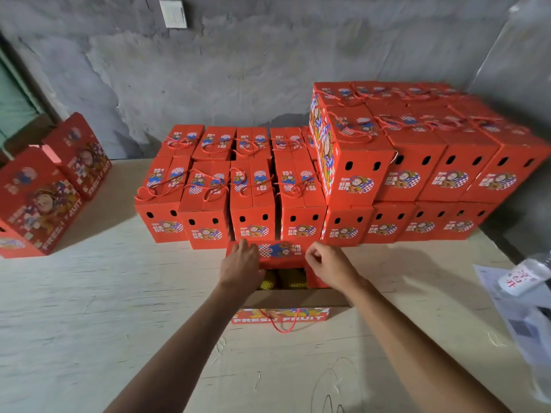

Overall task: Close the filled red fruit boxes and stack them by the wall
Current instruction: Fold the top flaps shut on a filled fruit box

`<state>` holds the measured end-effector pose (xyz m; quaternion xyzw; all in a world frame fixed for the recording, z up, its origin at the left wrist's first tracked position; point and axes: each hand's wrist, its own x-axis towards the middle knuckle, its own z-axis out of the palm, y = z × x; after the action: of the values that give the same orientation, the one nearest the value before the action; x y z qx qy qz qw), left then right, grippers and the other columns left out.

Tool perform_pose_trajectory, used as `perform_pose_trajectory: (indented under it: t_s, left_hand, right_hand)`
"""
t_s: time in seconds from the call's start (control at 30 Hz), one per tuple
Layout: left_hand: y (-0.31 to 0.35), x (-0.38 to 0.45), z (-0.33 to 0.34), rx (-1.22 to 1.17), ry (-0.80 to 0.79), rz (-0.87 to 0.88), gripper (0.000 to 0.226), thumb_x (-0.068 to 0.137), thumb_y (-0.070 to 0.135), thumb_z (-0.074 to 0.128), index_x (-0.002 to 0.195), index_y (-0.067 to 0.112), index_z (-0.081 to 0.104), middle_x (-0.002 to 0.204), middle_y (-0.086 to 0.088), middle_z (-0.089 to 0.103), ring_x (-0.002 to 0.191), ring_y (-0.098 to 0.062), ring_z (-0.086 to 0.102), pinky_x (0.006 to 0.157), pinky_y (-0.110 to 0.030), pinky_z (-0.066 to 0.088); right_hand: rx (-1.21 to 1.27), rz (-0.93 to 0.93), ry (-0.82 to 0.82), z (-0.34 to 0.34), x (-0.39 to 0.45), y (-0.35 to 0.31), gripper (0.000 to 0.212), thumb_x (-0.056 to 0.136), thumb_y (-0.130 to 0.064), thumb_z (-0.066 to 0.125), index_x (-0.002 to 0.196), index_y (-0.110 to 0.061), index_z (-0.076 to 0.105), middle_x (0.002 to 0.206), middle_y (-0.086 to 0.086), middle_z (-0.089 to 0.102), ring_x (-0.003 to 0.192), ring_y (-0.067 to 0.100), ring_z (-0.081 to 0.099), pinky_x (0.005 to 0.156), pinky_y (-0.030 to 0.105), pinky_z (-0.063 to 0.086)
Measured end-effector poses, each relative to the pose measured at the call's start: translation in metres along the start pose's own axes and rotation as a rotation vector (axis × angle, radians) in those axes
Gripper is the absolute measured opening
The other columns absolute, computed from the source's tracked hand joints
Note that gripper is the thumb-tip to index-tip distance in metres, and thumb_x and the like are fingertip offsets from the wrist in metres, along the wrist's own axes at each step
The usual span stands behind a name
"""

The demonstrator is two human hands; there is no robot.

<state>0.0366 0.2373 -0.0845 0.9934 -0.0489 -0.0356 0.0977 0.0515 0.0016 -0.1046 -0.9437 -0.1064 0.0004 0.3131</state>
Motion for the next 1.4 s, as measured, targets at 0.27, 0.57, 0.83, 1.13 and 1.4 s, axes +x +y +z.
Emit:
perform_pose_trajectory:
  t_s: [0.27,0.57,0.83,1.13,1.4]
  left_hand:
    - [-0.084,-0.031,0.017,-0.563,0.097,0.224,0.042,0.093,-0.008,0.039,0.112,0.011,0.073,0.125,0.001,0.071,0.113,-0.019,0.067,0.092,-0.029,0.056]
    - [-0.103,-0.038,0.019,-0.989,-0.063,0.065,0.076,0.071,0.068,0.082,0.135,0.037,0.056,0.127,0.01,0.067,0.107,-0.007,0.069,0.085,-0.028,0.059]
    - [-0.029,-0.015,0.051,-0.243,0.443,0.106,0.021,0.101,0.03,0.06,0.109,0.012,0.066,0.113,-0.004,0.063,0.102,-0.023,0.056,0.098,-0.05,0.048]
    - [-0.02,-0.003,0.068,-0.152,0.482,0.095,0.034,0.103,0.045,0.043,0.097,0.019,0.064,0.1,0.001,0.061,0.091,-0.02,0.05,0.081,-0.039,0.046]
    - [-0.011,0.02,0.057,-0.252,0.437,-0.083,0.028,0.096,0.038,0.061,0.076,0.02,0.067,0.079,0.005,0.065,0.075,-0.016,0.054,0.068,-0.032,0.049]
  right_hand:
    - [-0.052,-0.231,0.046,-0.005,-0.057,0.045,0.021,0.105,-0.016,0.056,0.117,-0.019,0.073,0.13,-0.014,0.065,0.12,0.004,0.057,0.102,0.028,0.048]
    - [0.156,0.054,0.053,-0.016,-0.082,0.046,0.053,0.081,-0.077,0.065,0.116,-0.038,0.072,0.12,-0.027,0.064,0.117,-0.002,0.056,0.093,0.017,0.044]
    - [-0.227,-0.148,0.336,0.027,-0.038,0.023,0.045,0.094,-0.042,0.072,0.126,-0.01,0.069,0.134,0.006,0.063,0.125,0.022,0.057,0.104,0.043,0.05]
    - [-0.317,-0.038,0.495,0.055,-0.012,0.017,0.039,0.098,-0.056,0.057,0.085,-0.02,0.061,0.085,-0.005,0.058,0.082,0.014,0.048,0.076,0.033,0.043]
    - [-0.382,-0.074,0.477,0.052,0.025,0.007,0.04,0.099,-0.034,0.064,0.065,-0.014,0.065,0.073,-0.007,0.054,0.075,0.015,0.042,0.07,0.038,0.042]
